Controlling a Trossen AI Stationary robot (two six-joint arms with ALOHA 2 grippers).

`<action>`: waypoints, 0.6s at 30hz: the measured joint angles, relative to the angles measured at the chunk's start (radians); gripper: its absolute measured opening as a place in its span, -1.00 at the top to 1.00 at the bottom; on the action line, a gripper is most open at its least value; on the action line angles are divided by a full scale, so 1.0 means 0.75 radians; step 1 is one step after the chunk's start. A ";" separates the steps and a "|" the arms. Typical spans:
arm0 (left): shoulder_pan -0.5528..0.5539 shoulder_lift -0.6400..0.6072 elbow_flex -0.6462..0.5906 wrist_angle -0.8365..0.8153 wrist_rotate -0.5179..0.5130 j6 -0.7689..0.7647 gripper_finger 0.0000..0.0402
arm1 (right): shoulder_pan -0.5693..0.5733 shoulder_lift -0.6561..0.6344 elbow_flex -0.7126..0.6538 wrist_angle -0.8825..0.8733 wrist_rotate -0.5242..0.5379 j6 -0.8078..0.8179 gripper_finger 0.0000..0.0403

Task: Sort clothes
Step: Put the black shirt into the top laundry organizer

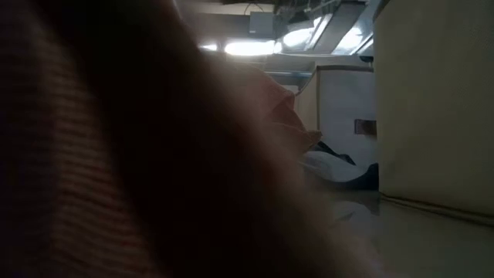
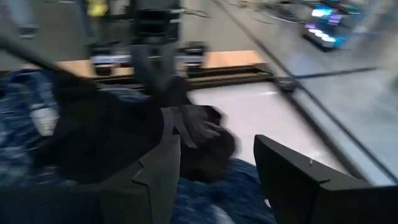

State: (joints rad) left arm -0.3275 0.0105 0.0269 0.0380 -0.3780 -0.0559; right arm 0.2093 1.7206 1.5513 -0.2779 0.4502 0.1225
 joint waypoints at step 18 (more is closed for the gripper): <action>0.000 0.014 0.187 -0.405 0.023 -0.115 0.99 | 0.029 0.449 0.005 0.699 -0.348 -0.033 -0.02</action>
State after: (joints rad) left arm -0.3275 0.0208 0.1668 -0.2654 -0.3611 -0.1419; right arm 0.2310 2.0571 1.5550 0.2463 0.1892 0.0979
